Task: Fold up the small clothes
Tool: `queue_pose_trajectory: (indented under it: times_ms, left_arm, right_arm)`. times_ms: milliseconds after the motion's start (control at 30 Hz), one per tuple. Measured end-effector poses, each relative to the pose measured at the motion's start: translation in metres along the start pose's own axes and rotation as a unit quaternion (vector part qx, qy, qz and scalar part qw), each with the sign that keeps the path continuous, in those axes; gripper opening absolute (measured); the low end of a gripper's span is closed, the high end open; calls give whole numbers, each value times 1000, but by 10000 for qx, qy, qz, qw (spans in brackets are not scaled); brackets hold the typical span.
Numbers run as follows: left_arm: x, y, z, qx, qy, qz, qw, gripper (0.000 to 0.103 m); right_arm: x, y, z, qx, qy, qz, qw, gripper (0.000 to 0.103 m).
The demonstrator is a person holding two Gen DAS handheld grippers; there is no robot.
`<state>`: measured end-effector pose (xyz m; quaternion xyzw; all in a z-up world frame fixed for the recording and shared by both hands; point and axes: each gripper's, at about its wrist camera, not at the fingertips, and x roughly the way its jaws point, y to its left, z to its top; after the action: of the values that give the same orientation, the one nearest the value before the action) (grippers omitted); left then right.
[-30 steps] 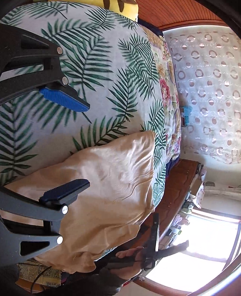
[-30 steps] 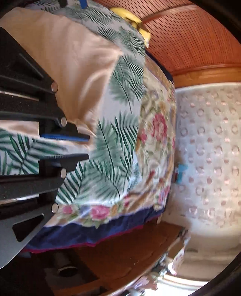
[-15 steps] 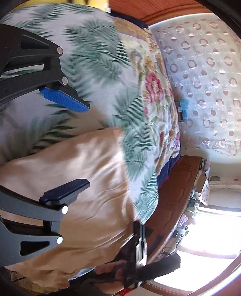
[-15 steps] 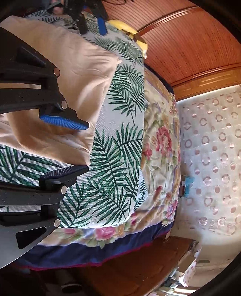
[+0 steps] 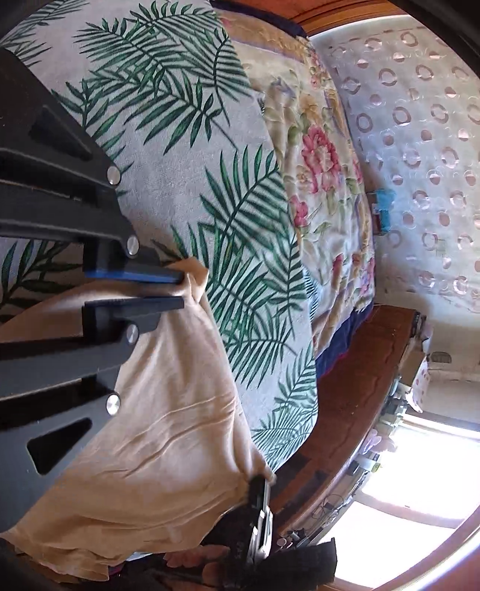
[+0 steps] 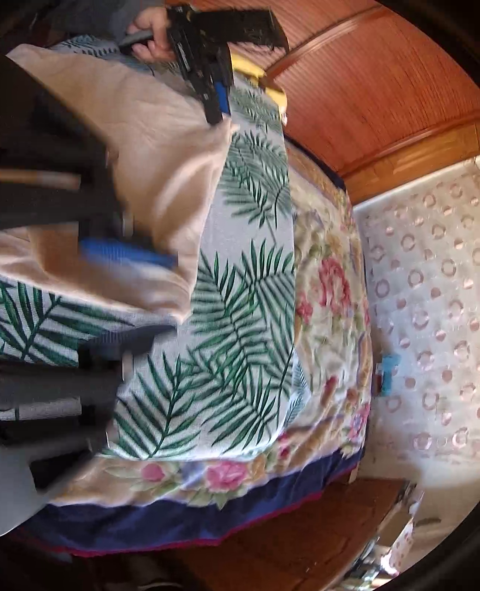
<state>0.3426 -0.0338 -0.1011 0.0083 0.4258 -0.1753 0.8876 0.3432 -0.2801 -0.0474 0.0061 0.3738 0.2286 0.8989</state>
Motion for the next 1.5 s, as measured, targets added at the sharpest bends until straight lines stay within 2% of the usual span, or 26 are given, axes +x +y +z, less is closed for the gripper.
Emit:
queue_pose_trajectory:
  times_ms: [67, 100, 167, 233, 300, 367, 433, 533, 567, 633, 667, 700, 733, 800, 833, 1000, 1267, 1500]
  left_arm:
    - [-1, 1, -1, -12, -64, 91, 9999, 7]
    - [-1, 3, -2, -25, -87, 125, 9999, 7]
    - [-2, 6, -2, -66, -101, 228, 9997, 6]
    - [-4, 7, -3, -78, -139, 298, 9994, 6]
    - [-9, 10, -4, -141, -203, 290, 9993, 6]
    - [-19, 11, -4, -184, -325, 268, 9989, 6]
    - [-30, 11, -6, -228, -434, 274, 9984, 7]
    - [-48, 6, -11, -149, -577, 231, 9980, 7]
    - [-55, 2, -14, -87, -631, 256, 9976, 10]
    - [-69, -5, -22, 51, -751, 262, 9968, 27]
    - [-77, -11, -29, 133, -810, 248, 9963, 42]
    - [-83, -14, -33, 189, -838, 246, 9960, 49]
    - [-88, -17, -36, 238, -856, 246, 9957, 51]
    - [-102, -24, -47, 291, -923, 267, 9949, 74]
    - [-107, -28, -53, 295, -942, 216, 9949, 78]
    - [-125, -48, -82, 368, -865, -28, 9956, 79]
    - [-146, -71, -129, 304, -768, -206, 9964, 79]
    - [-149, -83, -163, 286, -540, -174, 9980, 79]
  right_arm:
    - [-18, -5, 2, 142, -492, -331, 9981, 3]
    - [-23, -8, 3, 243, -557, -467, 9971, 3]
    - [-23, -15, 5, 399, -533, -620, 9958, 3]
    - [-16, -11, 5, 209, -343, -773, 9962, 3]
    - [-9, -5, 4, 65, -119, -745, 9971, 3]
    - [-13, 0, 4, -57, -127, -763, 9970, 8]
    - [-22, 2, 6, -105, -189, -722, 9972, 20]
    - [-46, 9, 5, -122, -389, -721, 9966, 26]
    - [-58, 11, 3, -122, -464, -731, 9962, 27]
    - [-77, 17, -8, -150, -604, -740, 9953, 34]
    - [-89, 21, -14, -167, -664, -748, 9948, 35]
    - [-101, 24, -20, -176, -715, -760, 9944, 36]
    - [-111, 27, -26, -189, -763, -767, 9940, 37]
    - [-130, 34, -39, -223, -846, -804, 9929, 39]
    - [-135, 36, -46, -237, -870, -820, 9925, 40]
    - [-161, 57, -90, -311, -853, -705, 9934, 41]
    - [-162, 77, -153, -322, -301, -551, 9975, 41]
    - [-161, 76, -171, -50, -209, -559, 9982, 41]
